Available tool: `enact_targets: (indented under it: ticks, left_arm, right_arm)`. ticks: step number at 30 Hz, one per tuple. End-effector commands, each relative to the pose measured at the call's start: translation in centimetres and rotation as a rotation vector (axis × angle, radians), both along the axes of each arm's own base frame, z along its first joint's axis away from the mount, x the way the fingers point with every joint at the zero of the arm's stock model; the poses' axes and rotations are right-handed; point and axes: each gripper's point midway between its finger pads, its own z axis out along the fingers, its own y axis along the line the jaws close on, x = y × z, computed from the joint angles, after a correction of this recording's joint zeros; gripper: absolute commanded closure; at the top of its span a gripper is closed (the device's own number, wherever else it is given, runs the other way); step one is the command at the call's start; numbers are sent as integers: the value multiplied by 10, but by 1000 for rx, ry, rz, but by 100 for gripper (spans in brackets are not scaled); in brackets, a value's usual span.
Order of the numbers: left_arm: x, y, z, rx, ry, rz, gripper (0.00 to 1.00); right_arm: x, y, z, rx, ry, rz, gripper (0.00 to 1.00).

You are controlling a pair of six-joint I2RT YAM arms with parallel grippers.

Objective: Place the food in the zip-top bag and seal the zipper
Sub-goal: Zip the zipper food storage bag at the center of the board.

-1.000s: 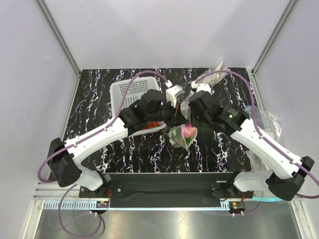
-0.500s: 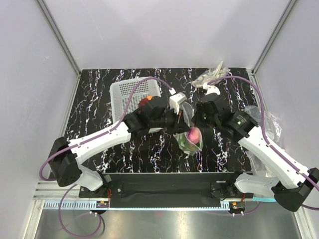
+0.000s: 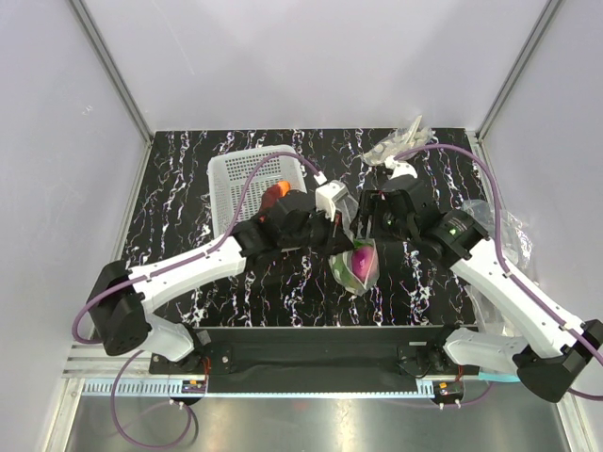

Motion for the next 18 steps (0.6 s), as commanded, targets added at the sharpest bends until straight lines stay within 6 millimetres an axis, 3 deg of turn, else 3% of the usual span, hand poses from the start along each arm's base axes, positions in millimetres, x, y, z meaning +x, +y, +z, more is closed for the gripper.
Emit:
enact_targets:
  ticks: [1,9,16,17,18]
  left_arm:
    - [11,-1,44,-80,-111,29,100]
    - [7,-7,64,-120,-119,5,100]
    - [0,-23,72,-166,-114,-35,98]
    - [-2,-26,74,-177,-106,-42,96]
    - [-4,-30,74,-189,-102,-60,94]
  right_arm:
    - [7,13,17,47,-39,43,27]
    - [13,26,6,39,3,75,29]
    - [16,19,6,8,-8,47,68]
    - [16,18,4,-1,0,45,84]
    - [16,18,3,-11,1,50,92]
